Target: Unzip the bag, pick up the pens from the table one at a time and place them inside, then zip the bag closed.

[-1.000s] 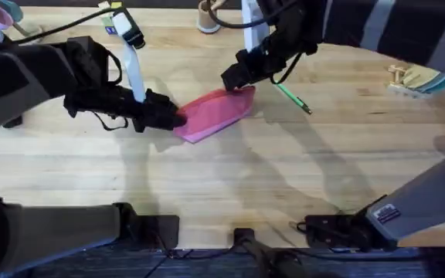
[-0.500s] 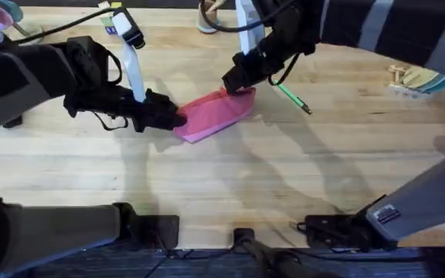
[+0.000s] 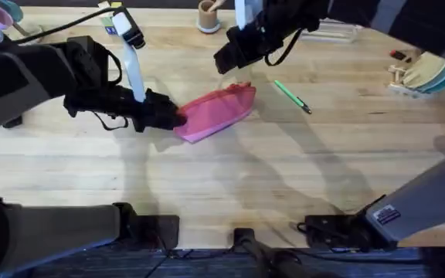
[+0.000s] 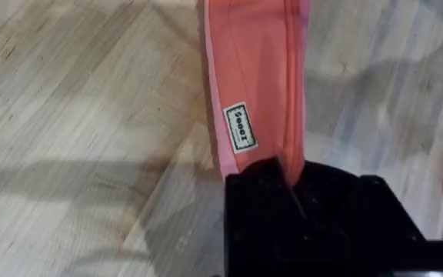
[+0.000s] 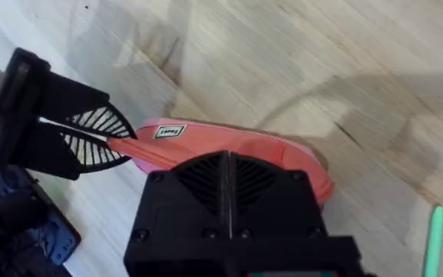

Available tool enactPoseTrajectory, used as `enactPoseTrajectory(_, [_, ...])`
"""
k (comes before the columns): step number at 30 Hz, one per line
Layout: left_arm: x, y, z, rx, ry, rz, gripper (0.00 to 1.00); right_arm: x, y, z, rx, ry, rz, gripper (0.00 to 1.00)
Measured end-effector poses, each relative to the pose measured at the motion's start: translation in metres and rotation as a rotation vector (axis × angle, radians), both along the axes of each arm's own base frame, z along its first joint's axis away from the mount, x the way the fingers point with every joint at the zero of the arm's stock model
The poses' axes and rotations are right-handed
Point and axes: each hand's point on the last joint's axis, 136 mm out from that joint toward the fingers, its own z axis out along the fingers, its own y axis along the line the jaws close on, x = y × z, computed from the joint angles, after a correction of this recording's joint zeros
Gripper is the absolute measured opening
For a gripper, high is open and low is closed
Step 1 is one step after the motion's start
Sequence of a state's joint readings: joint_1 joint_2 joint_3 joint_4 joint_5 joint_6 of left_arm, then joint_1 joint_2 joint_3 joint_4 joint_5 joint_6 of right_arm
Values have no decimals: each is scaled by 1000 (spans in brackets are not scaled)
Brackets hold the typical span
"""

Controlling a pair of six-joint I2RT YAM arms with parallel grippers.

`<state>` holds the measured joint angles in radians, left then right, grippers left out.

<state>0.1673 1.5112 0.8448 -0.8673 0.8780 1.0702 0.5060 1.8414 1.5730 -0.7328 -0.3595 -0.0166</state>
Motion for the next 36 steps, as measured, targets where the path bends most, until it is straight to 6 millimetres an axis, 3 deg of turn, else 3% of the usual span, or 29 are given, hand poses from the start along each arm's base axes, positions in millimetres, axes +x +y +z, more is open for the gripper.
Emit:
enactPoseTrajectory(8, [0,0,0,0,0,0,42,-14,-20,-11,-111,59,-13,29])
enactPoseTrajectory(14, [0,0,0,0,0,0,42,-14,-28,3,-152,57,-24,43])
enactPoseTrajectory(16, [0,0,0,0,0,0,42,-11,-27,11,-148,40,-25,198])
enactPoseTrajectory(18, [0,0,0,0,0,0,42,-8,-25,17,-141,23,-25,489])
enactPoseTrajectory(21, [0,0,0,0,0,0,42,-4,-23,26,-131,-1,-21,812])
enactPoseTrajectory(23, [0,0,0,0,0,0,42,-2,-22,30,-126,-12,-21,956])
enactPoseTrajectory(25, [0,0,0,0,0,0,42,-1,-22,32,-125,-19,-20,993])
enactPoseTrajectory(36, [0,0,0,0,0,0,42,-3,-24,35,-133,-13,-22,996])
